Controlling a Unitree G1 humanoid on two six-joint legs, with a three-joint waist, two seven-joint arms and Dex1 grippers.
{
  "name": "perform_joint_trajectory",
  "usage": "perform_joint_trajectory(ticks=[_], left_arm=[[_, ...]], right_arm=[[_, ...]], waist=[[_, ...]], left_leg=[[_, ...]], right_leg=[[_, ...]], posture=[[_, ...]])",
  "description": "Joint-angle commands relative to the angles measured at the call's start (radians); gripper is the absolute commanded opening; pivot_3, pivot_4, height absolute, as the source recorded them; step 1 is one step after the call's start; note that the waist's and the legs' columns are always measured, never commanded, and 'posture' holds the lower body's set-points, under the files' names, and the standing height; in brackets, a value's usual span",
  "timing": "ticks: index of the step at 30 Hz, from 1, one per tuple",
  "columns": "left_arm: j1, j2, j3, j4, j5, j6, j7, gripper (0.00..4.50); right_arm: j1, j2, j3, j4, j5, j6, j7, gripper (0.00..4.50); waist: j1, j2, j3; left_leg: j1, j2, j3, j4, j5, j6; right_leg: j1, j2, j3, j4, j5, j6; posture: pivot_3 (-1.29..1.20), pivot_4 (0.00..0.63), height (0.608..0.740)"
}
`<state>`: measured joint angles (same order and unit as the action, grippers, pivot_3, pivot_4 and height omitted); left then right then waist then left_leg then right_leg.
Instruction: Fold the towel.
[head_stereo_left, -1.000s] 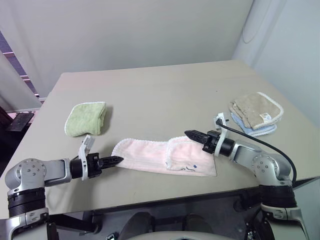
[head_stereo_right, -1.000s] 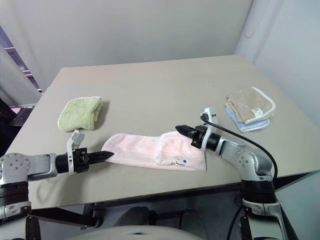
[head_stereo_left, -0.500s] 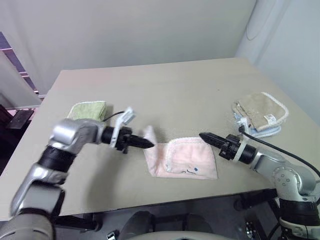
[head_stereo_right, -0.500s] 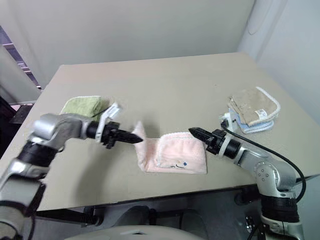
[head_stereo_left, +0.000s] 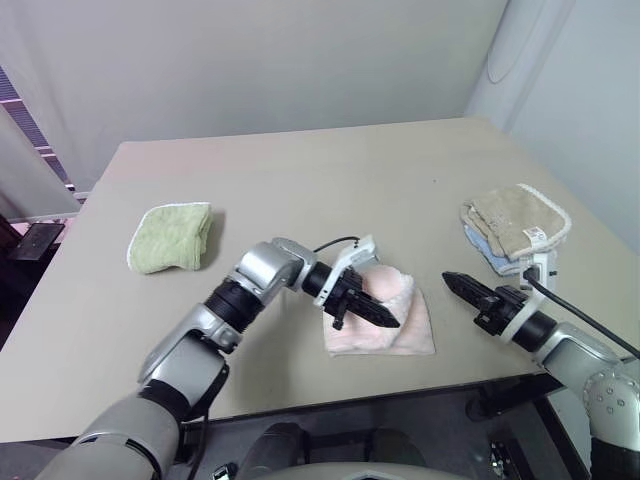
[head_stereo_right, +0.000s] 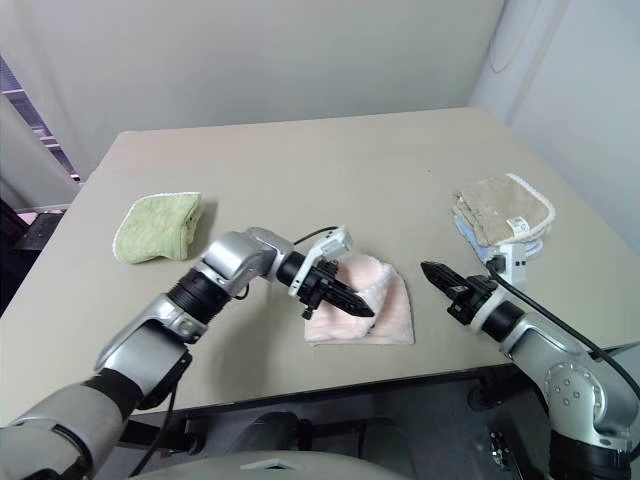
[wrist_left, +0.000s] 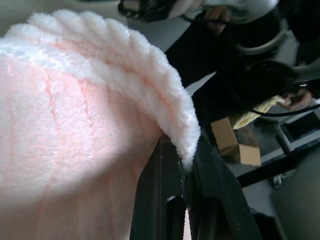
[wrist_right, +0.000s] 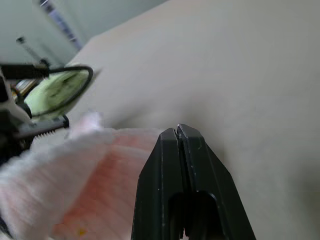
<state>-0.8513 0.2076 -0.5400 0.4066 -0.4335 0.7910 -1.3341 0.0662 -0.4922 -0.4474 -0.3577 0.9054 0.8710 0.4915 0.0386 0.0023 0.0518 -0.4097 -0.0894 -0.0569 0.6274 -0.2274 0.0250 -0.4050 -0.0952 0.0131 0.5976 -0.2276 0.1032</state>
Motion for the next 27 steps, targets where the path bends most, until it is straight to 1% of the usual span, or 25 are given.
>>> perform_joint_trajectory(ticks=[1,4,5,7,10,12,15,17,19,21,22,25,27], left_arm=[[-0.025,-0.047,0.005,0.072,0.045,-0.059,-0.010,0.05],[-0.020,-0.084,0.008,0.117,0.080,-0.105,-0.014,0.05],[-0.018,-0.094,0.015,0.131,0.088,-0.117,-0.009,0.27],[-0.004,-0.092,0.018,0.117,0.087,-0.138,-0.051,0.80],[-0.008,-0.116,0.069,0.139,0.074,-0.134,-0.033,1.79],[-0.011,-0.121,0.097,0.139,0.068,-0.138,-0.033,2.59],[-0.003,-0.111,0.125,0.087,0.051,-0.118,-0.056,3.69],[0.002,-0.098,0.158,0.023,0.055,-0.133,-0.013,4.40],[0.022,-0.066,0.195,-0.052,0.082,-0.225,0.036,4.46],[0.039,-0.020,0.236,-0.106,0.075,-0.265,0.040,4.46],[0.044,-0.001,0.261,-0.121,0.062,-0.258,0.049,4.03],[0.080,0.057,0.324,-0.153,0.051,-0.273,0.082,3.10],[0.113,0.095,0.348,-0.190,0.030,-0.251,0.077,2.27]], right_arm=[[0.015,0.006,-0.038,-0.062,0.027,-0.022,-0.038,0.00],[0.031,0.006,-0.045,-0.076,0.034,-0.027,-0.062,0.00],[0.034,0.004,-0.046,-0.078,0.036,-0.029,-0.065,0.00],[0.042,-0.002,-0.046,-0.082,0.040,-0.032,-0.063,0.00],[0.034,-0.002,-0.042,-0.069,0.049,-0.020,-0.077,0.00],[0.019,-0.004,-0.040,-0.054,0.062,-0.003,-0.091,0.00],[0.007,-0.010,-0.032,-0.054,0.075,-0.001,-0.086,0.00],[-0.004,-0.026,-0.032,-0.061,0.079,-0.008,-0.070,0.00],[-0.027,-0.048,-0.020,-0.087,0.072,-0.022,-0.053,0.00],[-0.051,-0.069,0.005,-0.119,0.087,-0.022,-0.026,0.00],[-0.059,-0.078,0.022,-0.142,0.080,-0.034,-0.011,0.00],[-0.074,-0.096,0.088,-0.188,0.029,-0.086,0.045,0.00],[-0.084,-0.097,0.121,-0.180,0.005,-0.109,0.065,0.00]], waist=[[0.001,0.000,0.000],[0.001,0.000,0.000],[0.001,0.000,0.000],[0.002,0.000,0.000],[0.002,0.000,0.000],[0.002,0.000,0.000],[0.001,0.000,0.000],[0.002,0.000,0.000],[0.000,0.000,0.000],[-0.002,0.001,0.000],[-0.001,0.001,0.000],[0.000,0.001,-0.001],[0.001,0.001,-0.001]], left_leg=[[0.000,0.000,0.000,0.001,0.000,0.000],[0.000,0.000,0.000,0.003,0.000,0.000],[0.000,0.000,0.000,0.003,0.000,0.000],[0.000,0.000,0.000,0.003,0.000,0.000],[0.000,0.000,0.000,0.003,0.000,0.001],[0.000,0.000,0.000,0.003,0.000,0.001],[0.000,0.000,0.000,0.003,0.000,0.001],[0.000,0.000,0.000,0.004,0.000,0.001],[0.000,0.000,0.000,0.004,0.000,0.001],[0.000,0.000,0.000,0.004,0.000,0.001],[0.001,0.000,0.000,0.004,0.000,0.001],[0.002,0.002,0.000,0.004,0.000,0.001],[0.002,0.002,0.000,0.004,0.000,0.001]], right_leg=[[0.001,0.000,0.000,0.000,0.000,0.001],[0.002,0.000,-0.001,0.000,0.001,0.002],[0.002,0.000,-0.001,0.000,0.001,0.002],[0.002,0.000,-0.001,0.000,0.001,0.002],[0.002,0.000,-0.001,0.000,0.001,0.002],[0.002,0.001,-0.001,0.000,0.001,0.002],[0.002,0.001,-0.001,0.001,0.001,0.002],[0.002,0.002,-0.001,0.001,0.001,0.002],[0.002,0.002,0.000,0.001,0.001,0.002],[0.002,0.002,0.000,0.001,0.002,0.002],[0.001,0.002,0.001,0.002,0.002,0.002],[0.002,0.004,0.000,0.003,0.002,0.002],[0.002,0.005,0.000,0.003,0.002,0.002]], posture=[[0.00,0.000,0.740],[0.00,0.000,0.740],[0.00,0.000,0.740],[0.00,0.000,0.740],[0.00,0.000,0.740],[0.00,0.000,0.740],[0.00,0.000,0.740],[0.00,0.000,0.740],[0.00,0.000,0.740],[0.00,0.000,0.740],[0.00,0.000,0.740],[0.00,0.000,0.740],[0.00,0.000,0.740]])
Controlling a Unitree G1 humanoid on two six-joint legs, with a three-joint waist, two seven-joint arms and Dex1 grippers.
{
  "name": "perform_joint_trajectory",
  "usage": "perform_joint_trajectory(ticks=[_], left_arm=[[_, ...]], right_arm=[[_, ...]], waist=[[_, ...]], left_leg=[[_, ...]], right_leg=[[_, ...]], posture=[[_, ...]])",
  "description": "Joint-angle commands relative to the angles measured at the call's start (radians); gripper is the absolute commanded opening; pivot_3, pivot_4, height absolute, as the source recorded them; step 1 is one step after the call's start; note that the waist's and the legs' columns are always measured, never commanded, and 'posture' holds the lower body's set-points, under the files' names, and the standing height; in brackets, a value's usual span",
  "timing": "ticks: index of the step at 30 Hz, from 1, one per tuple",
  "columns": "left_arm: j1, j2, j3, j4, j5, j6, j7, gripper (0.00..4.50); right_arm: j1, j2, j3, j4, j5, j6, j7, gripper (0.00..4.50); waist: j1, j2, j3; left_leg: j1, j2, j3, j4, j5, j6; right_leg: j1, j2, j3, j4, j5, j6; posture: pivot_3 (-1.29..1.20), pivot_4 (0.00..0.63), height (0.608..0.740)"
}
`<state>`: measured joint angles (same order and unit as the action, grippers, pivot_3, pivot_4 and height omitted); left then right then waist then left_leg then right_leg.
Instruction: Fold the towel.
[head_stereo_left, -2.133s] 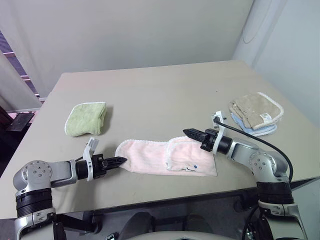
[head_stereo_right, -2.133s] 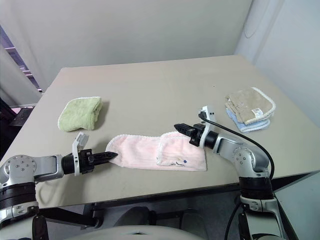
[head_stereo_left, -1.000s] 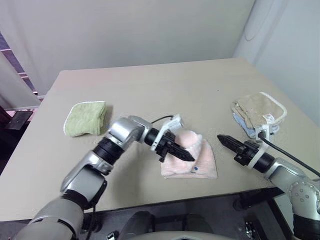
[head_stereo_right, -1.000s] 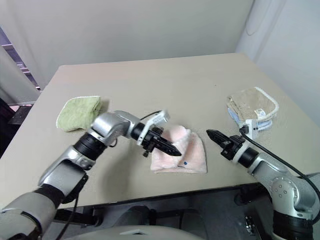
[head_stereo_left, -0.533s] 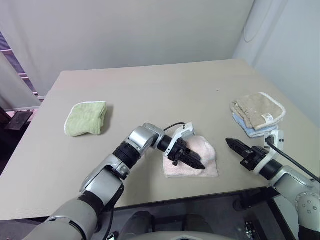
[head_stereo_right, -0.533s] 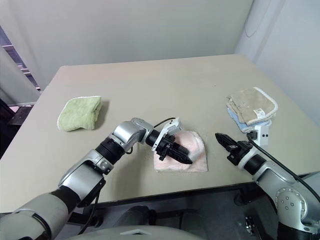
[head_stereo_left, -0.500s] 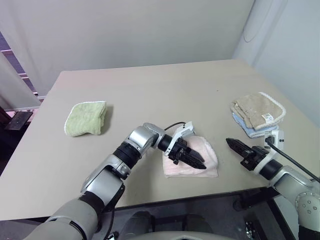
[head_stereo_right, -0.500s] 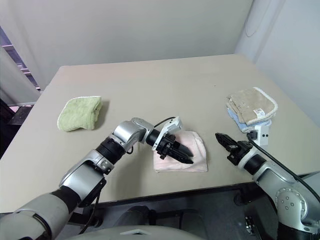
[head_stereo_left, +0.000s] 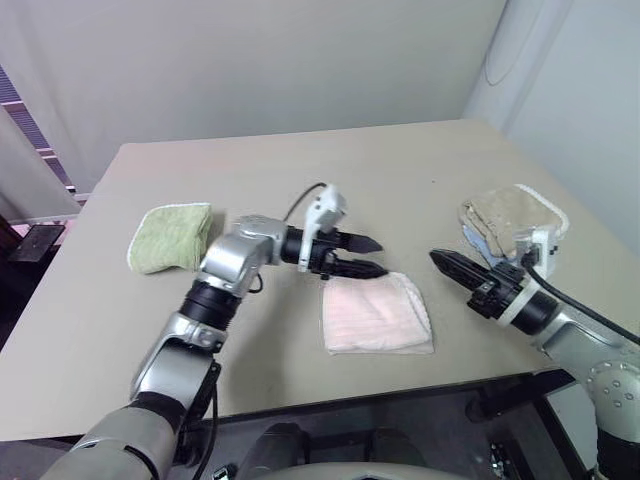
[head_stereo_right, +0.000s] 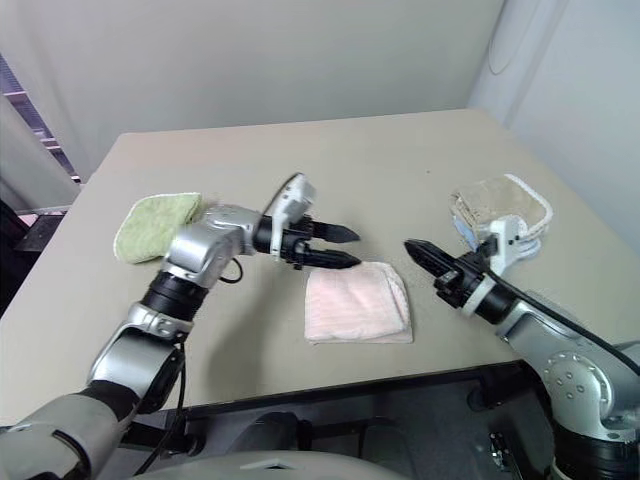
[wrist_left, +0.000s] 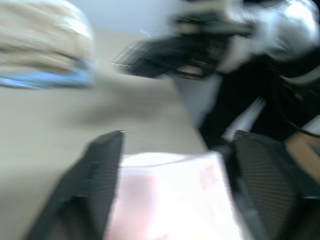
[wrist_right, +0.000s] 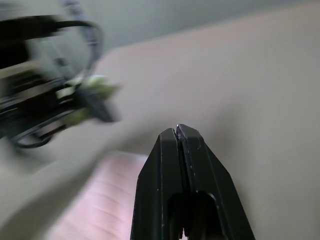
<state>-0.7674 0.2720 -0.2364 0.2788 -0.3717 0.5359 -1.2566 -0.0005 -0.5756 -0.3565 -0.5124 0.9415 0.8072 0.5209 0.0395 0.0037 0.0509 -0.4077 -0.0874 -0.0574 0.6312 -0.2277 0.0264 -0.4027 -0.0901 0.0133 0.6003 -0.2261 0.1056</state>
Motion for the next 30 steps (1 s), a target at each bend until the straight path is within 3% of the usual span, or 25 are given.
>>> perform_joint_trajectory(ticks=[1,6,7,11,14,19,23,25,30], left_arm=[[0.042,0.043,0.053,-0.076,-0.041,0.018,0.001,1.98],[0.112,0.068,0.040,-0.095,-0.012,-0.029,0.019,0.09],[0.128,0.065,0.022,-0.094,0.007,-0.052,0.025,0.04],[0.180,0.033,-0.038,-0.100,0.050,-0.108,0.050,0.04],[0.218,-0.023,-0.117,-0.023,0.108,-0.172,0.056,0.04],[0.228,-0.100,-0.165,0.158,0.188,-0.245,0.115,0.04],[0.231,-0.122,-0.167,0.233,0.214,-0.299,0.127,0.04],[0.224,-0.126,-0.136,0.216,0.168,-0.239,0.103,0.04],[0.201,-0.094,-0.049,0.123,0.072,-0.119,0.067,1.22]], right_arm=[[-0.018,-0.014,0.043,-0.019,-0.041,-0.057,0.051,0.00],[-0.006,-0.012,0.098,-0.006,-0.073,-0.092,0.116,0.00],[-0.006,-0.011,0.115,0.005,-0.083,-0.093,0.126,0.00],[0.002,-0.017,0.211,0.078,-0.174,-0.118,0.173,0.00],[0.012,-0.011,0.346,0.207,-0.319,-0.201,0.227,0.00],[-0.005,0.026,0.455,0.426,-0.490,-0.313,0.229,0.00],[0.004,0.054,0.461,0.477,-0.517,-0.356,0.237,0.00],[0.011,0.060,0.427,0.422,-0.462,-0.333,0.256,0.00],[0.032,0.044,0.336,0.277,-0.329,-0.256,0.290,0.00]], waist=[[0.002,0.000,0.000],[0.003,-0.001,0.000],[0.003,-0.001,0.000],[0.002,-0.001,0.000],[0.002,-0.001,-0.001],[0.000,-0.002,-0.002],[-0.001,-0.006,-0.008],[-0.003,-0.006,-0.009],[-0.003,-0.005,-0.009]], left_leg=[[0.000,0.000,0.000,0.000,0.000,0.000],[-0.001,-0.002,0.000,0.002,0.000,0.000],[0.000,-0.002,0.000,0.002,0.000,0.000],[0.001,-0.001,0.000,0.002,-0.001,-0.001],[0.001,-0.001,0.000,0.002,-0.001,-0.001],[0.002,-0.002,0.001,0.002,0.000,0.000],[0.019,0.000,-0.001,0.000,-0.002,-0.003],[0.018,0.001,-0.002,0.000,-0.003,-0.003],[0.014,0.001,-0.002,0.000,-0.003,-0.003]], right_leg=[[0.000,0.000,0.000,0.000,0.000,0.000],[0.001,-0.002,0.000,-0.001,0.000,0.000],[0.001,-0.002,0.000,-0.001,0.000,0.000],[0.003,-0.002,0.000,-0.001,0.001,-0.001],[0.003,-0.002,0.000,-0.001,0.001,-0.001],[0.004,-0.001,0.000,-0.001,0.001,-0.001],[0.017,0.000,-0.001,-0.004,-0.002,0.003],[0.023,0.000,-0.001,-0.005,-0.002,0.003],[0.020,-0.004,0.000,-0.005,-0.002,0.003]], posture=[[0.00,0.000,0.740],[0.00,0.000,0.740],[0.00,0.000,0.740],[0.00,0.000,0.740],[0.00,0.000,0.740],[0.00,0.000,0.740],[0.00,0.000,0.740],[0.00,0.000,0.740],[0.00,0.000,0.740]])
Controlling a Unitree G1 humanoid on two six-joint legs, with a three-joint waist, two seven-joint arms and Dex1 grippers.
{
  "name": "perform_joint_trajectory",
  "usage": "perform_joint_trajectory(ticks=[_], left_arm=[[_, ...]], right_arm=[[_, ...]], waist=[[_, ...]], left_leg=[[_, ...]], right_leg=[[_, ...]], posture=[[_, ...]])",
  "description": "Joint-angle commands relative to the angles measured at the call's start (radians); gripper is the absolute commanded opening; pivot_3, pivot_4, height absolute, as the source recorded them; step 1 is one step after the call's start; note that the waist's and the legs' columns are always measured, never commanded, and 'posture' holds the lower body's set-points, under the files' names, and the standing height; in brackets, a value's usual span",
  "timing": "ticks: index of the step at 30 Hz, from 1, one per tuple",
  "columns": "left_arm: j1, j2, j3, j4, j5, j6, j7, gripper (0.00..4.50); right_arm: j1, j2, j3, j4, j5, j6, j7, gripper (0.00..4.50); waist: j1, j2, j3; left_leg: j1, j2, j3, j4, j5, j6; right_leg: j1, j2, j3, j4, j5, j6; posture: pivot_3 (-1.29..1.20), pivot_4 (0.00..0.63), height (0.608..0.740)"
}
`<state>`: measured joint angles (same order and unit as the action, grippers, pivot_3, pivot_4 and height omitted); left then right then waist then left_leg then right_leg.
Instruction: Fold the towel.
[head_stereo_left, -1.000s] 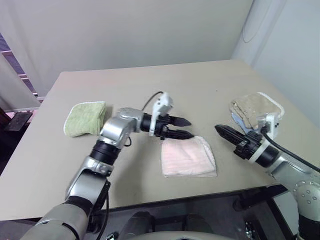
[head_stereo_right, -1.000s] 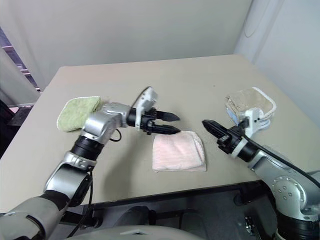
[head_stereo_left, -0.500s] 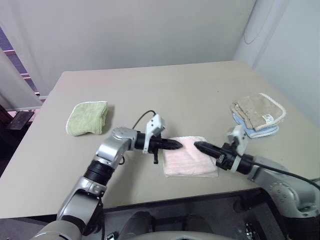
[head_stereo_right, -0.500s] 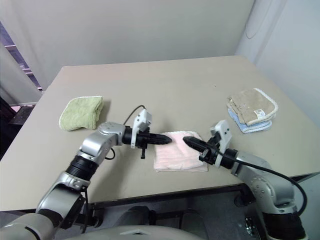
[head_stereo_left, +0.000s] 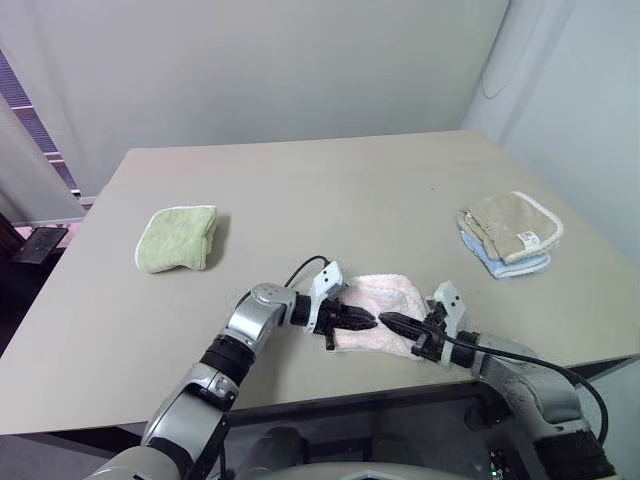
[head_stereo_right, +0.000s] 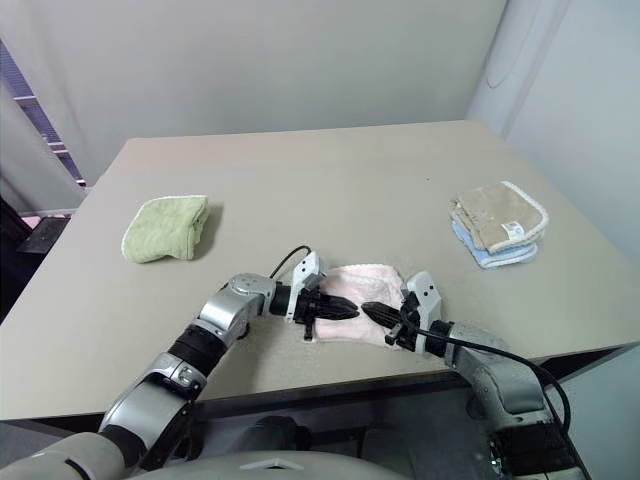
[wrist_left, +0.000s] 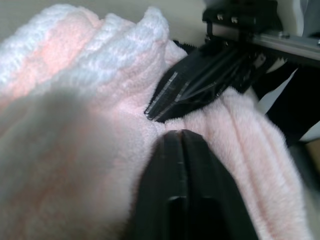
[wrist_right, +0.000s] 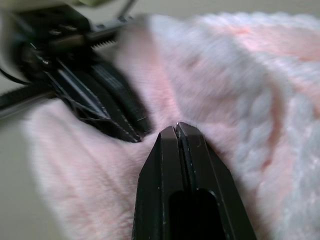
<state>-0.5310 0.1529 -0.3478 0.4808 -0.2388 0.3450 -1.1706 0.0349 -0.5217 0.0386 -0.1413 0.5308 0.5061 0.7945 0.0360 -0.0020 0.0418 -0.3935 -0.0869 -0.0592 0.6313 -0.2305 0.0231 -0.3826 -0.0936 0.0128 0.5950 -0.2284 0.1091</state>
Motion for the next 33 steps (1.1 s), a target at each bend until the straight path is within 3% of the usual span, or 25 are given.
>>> perform_joint_trajectory(ticks=[1,4,9,13,14,22,29,33], left_arm=[[-0.042,0.047,0.088,-0.119,-0.093,0.122,-0.030,1.65],[-0.058,0.117,0.146,-0.197,-0.150,0.221,-0.042,2.73],[-0.066,0.244,0.221,-0.224,-0.202,0.360,-0.034,4.50],[-0.064,0.329,0.186,-0.225,-0.209,0.549,-0.027,4.50],[-0.066,0.345,0.167,-0.220,-0.219,0.626,-0.034,4.50],[-0.114,0.275,0.171,-0.114,-0.311,1.017,0.030,4.50],[-0.142,0.148,0.194,0.030,-0.305,1.125,0.155,4.50],[-0.140,0.064,0.219,0.035,-0.329,1.181,0.202,4.50]], right_arm=[[-0.006,-0.011,-0.088,-0.124,0.117,0.068,0.009,0.18],[-0.013,-0.021,-0.151,-0.202,0.210,0.128,0.001,0.95],[-0.040,-0.032,-0.226,-0.271,0.297,0.191,-0.041,2.77],[-0.073,-0.042,-0.262,-0.249,0.333,0.271,-0.115,4.26],[-0.079,-0.041,-0.272,-0.238,0.336,0.281,-0.133,4.46],[-0.102,-0.040,-0.321,-0.203,0.416,0.409,-0.226,4.46],[-0.087,-0.067,-0.354,-0.205,0.407,0.406,-0.229,4.46],[-0.078,-0.066,-0.378,-0.202,0.410,0.409,-0.249,4.46]], waist=[[0.000,0.001,0.000],[0.000,0.001,0.001],[0.004,0.001,0.000],[0.005,0.001,0.001],[0.005,0.001,0.001],[0.004,0.000,0.000],[0.008,0.003,-0.002],[0.010,0.003,-0.002]], left_leg=[[-0.002,0.000,0.000,0.000,0.000,0.000],[-0.007,-0.001,0.000,0.000,0.000,0.000],[-0.012,0.000,0.000,-0.001,0.002,0.003],[-0.012,-0.001,0.000,0.001,0.001,0.001],[-0.012,-0.001,0.000,0.001,0.000,0.000],[-0.013,-0.002,0.000,0.001,0.000,0.000],[-0.011,-0.003,0.000,0.001,0.000,0.000],[-0.004,-0.004,0.000,0.000,0.000,0.001]], right_leg=[[-0.003,-0.001,0.000,0.001,0.000,0.000],[-0.013,0.000,0.000,0.005,0.001,0.000],[-0.020,0.003,0.000,0.006,0.003,-0.003],[-0.019,0.003,0.000,0.006,0.003,-0.004],[-0.019,0.003,0.000,0.006,0.003,-0.004],[-0.021,0.000,0.000,0.005,0.003,-0.004],[-0.019,0.000,0.000,0.005,0.003,-0.004],[-0.009,-0.004,-0.001,0.000,0.001,-0.001]], posture=[[0.00,0.000,0.740],[0.00,0.000,0.740],[0.00,0.000,0.740],[0.00,0.000,0.740],[0.00,0.000,0.740],[0.00,0.000,0.740],[0.00,0.000,0.740],[0.00,0.000,0.740]])
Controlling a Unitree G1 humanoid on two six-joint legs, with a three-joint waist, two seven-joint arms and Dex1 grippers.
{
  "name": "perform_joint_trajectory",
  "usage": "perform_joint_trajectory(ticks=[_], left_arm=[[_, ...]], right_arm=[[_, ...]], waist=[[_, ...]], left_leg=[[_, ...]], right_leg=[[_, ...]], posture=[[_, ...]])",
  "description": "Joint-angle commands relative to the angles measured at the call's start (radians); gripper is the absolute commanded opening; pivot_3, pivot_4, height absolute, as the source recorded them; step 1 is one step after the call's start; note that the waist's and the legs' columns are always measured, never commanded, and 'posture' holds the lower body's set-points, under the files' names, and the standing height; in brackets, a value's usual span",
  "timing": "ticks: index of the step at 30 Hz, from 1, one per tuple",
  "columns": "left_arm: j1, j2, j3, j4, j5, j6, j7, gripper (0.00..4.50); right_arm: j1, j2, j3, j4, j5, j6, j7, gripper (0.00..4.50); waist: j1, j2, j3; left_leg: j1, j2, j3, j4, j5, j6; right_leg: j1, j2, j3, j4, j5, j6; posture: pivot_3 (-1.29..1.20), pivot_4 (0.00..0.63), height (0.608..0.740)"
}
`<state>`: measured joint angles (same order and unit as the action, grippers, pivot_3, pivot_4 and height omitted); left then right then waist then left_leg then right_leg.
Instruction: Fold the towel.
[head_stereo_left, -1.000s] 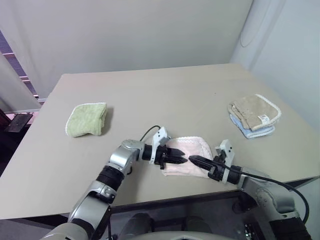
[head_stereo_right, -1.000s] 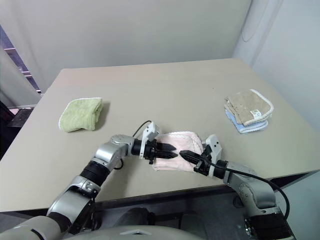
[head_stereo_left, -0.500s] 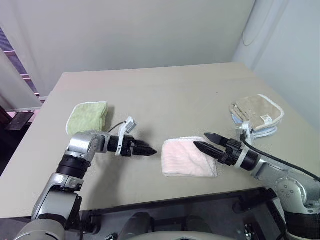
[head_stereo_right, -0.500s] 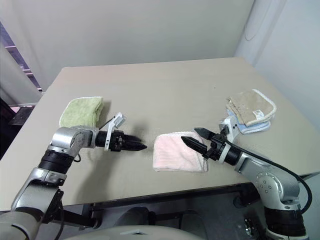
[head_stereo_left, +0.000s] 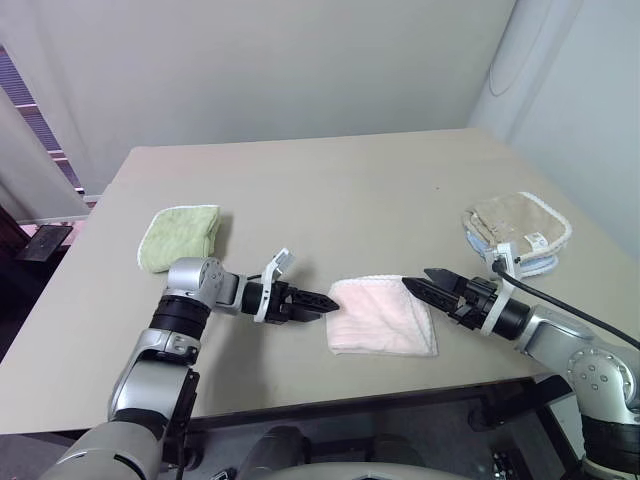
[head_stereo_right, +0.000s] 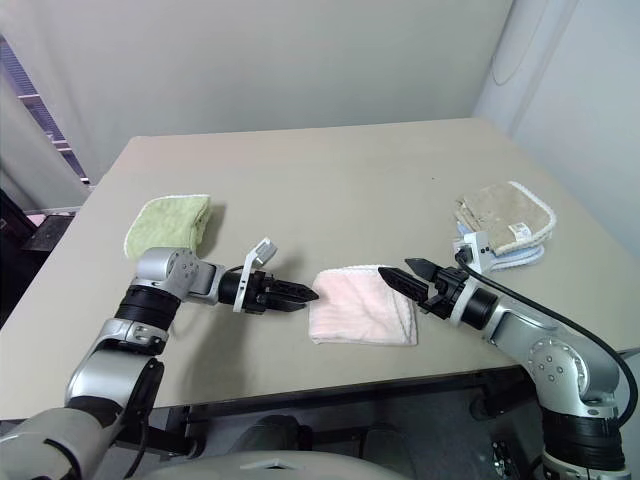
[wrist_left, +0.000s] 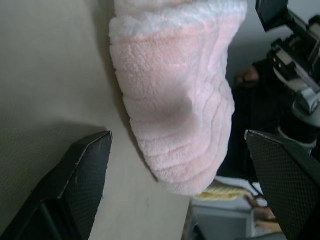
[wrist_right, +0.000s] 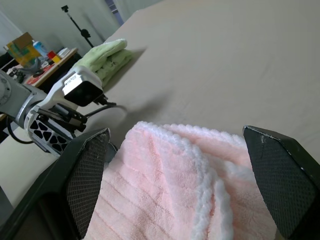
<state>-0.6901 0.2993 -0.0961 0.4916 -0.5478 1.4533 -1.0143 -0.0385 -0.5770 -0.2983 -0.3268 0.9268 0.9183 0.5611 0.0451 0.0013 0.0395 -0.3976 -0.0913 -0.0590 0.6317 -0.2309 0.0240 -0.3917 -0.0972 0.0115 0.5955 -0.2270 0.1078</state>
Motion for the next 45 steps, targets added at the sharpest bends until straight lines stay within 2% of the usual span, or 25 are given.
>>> perform_joint_trajectory(ticks=[1,5,8,12,17,21,24,28,30,31,33,37,45], left_arm=[[0.022,-0.100,-0.036,0.021,-0.019,0.076,0.060,4.50],[-0.001,-0.187,0.026,0.046,-0.050,0.106,0.087,4.50],[-0.038,-0.240,0.084,0.130,-0.028,0.072,0.141,4.50],[-0.062,-0.274,0.113,0.192,-0.018,0.042,0.179,4.50],[-0.055,-0.292,0.115,0.181,-0.042,0.024,0.165,4.50],[-0.046,-0.291,0.102,0.149,-0.061,0.007,0.134,3.58],[-0.045,-0.288,0.111,0.134,-0.071,-0.010,0.120,2.44],[-0.042,-0.293,0.141,0.134,-0.069,-0.029,0.139,0.92],[-0.038,-0.289,0.138,0.127,-0.069,-0.030,0.137,0.22],[-0.038,-0.289,0.147,0.128,-0.069,-0.035,0.145,0.02],[-0.042,-0.290,0.169,0.140,-0.073,-0.045,0.158,0.02],[-0.045,-0.249,0.183,0.038,-0.120,-0.040,0.121,0.02],[-0.153,-0.166,0.474,-0.122,-0.203,-0.116,0.323,0.02]], right_arm=[[-0.003,-0.009,-0.044,-0.017,0.015,-0.003,-0.020,4.46],[-0.002,-0.001,-0.056,-0.028,0.025,-0.001,-0.036,4.46],[-0.001,-0.004,-0.063,-0.025,0.023,-0.005,-0.041,4.46],[0.003,-0.006,-0.072,-0.021,0.013,-0.011,-0.050,4.46],[0.005,-0.004,-0.079,-0.014,0.005,-0.019,-0.059,4.46],[0.002,-0.007,-0.090,-0.006,-0.007,-0.034,-0.073,4.50],[0.005,-0.008,-0.101,-0.004,-0.005,-0.038,-0.075,4.50],[0.011,-0.005,-0.108,-0.003,-0.004,-0.040,-0.072,4.50],[0.016,-0.001,-0.111,-0.006,-0.003,-0.050,-0.070,4.50],[0.019,0.000,-0.112,-0.008,-0.002,-0.053,-0.069,4.50],[0.028,-0.003,-0.110,-0.012,-0.001,-0.059,-0.062,4.50],[0.036,0.005,-0.123,-0.003,0.007,-0.078,-0.051,4.50],[-0.002,0.048,-0.088,0.047,-0.031,-0.130,-0.065,4.50]], waist=[[0.002,0.001,0.000],[0.020,0.001,-0.001],[0.029,0.001,-0.001],[0.049,0.001,-0.001],[0.053,0.001,-0.001],[0.050,0.001,-0.001],[0.048,0.001,-0.001],[0.048,0.001,-0.001],[0.046,0.001,-0.001],[0.045,0.001,-0.001],[0.045,0.001,-0.001],[0.042,0.000,0.000],[0.014,0.000,0.000]], left_leg=[[0.000,-0.001,0.000,0.000,0.000,0.001],[0.000,-0.003,0.000,0.000,-0.002,0.003],[-0.001,-0.005,0.000,0.000,-0.003,0.005],[-0.001,-0.005,0.000,0.000,-0.003,0.005],[-0.001,-0.006,0.001,0.001,-0.003,0.005],[-0.003,-0.006,0.001,0.001,-0.003,0.005],[-0.010,-0.006,0.001,0.001,-0.003,0.005],[-0.011,-0.005,0.001,0.000,-0.003,0.005],[-0.011,-0.005,0.001,0.000,-0.003,0.005],[-0.011,-0.005,0.001,0.000,-0.003,0.005],[-0.011,-0.005,0.001,0.001,-0.003,0.005],[-0.010,-0.005,0.001,0.001,-0.003,0.005],[-0.011,-0.002,0.001,0.000,-0.003,0.005]], right_leg=[[0.002,-0.001,0.000,-0.001,-0.001,0.001],[0.002,-0.004,0.000,-0.003,-0.001,0.001],[0.000,-0.005,0.000,-0.002,-0.002,0.003],[0.000,-0.004,-0.001,-0.001,-0.002,0.004],[0.002,-0.006,-0.002,-0.002,-0.002,0.005],[0.001,-0.006,-0.002,-0.002,-0.003,0.006],[-0.005,-0.005,-0.001,0.000,-0.002,0.005],[-0.008,-0.004,0.000,0.001,-0.002,0.005],[-0.007,-0.004,0.000,0.001,-0.002,0.005],[-0.007,-0.003,0.000,0.001,-0.002,0.005],[-0.007,-0.003,0.000,0.001,-0.002,0.004],[-0.007,-0.003,0.000,0.001,-0.001,0.004],[-0.009,0.001,0.002,0.003,-0.001,0.004]], posture=[[0.00,0.000,0.740],[0.00,0.000,0.740],[0.00,0.000,0.740],[0.00,0.000,0.740],[0.00,0.000,0.740],[0.00,0.000,0.740],[0.00,0.000,0.740],[0.00,0.000,0.740],[0.00,0.000,0.740],[0.00,0.000,0.740],[0.00,0.000,0.740],[0.00,0.000,0.740],[0.00,0.000,0.740]])
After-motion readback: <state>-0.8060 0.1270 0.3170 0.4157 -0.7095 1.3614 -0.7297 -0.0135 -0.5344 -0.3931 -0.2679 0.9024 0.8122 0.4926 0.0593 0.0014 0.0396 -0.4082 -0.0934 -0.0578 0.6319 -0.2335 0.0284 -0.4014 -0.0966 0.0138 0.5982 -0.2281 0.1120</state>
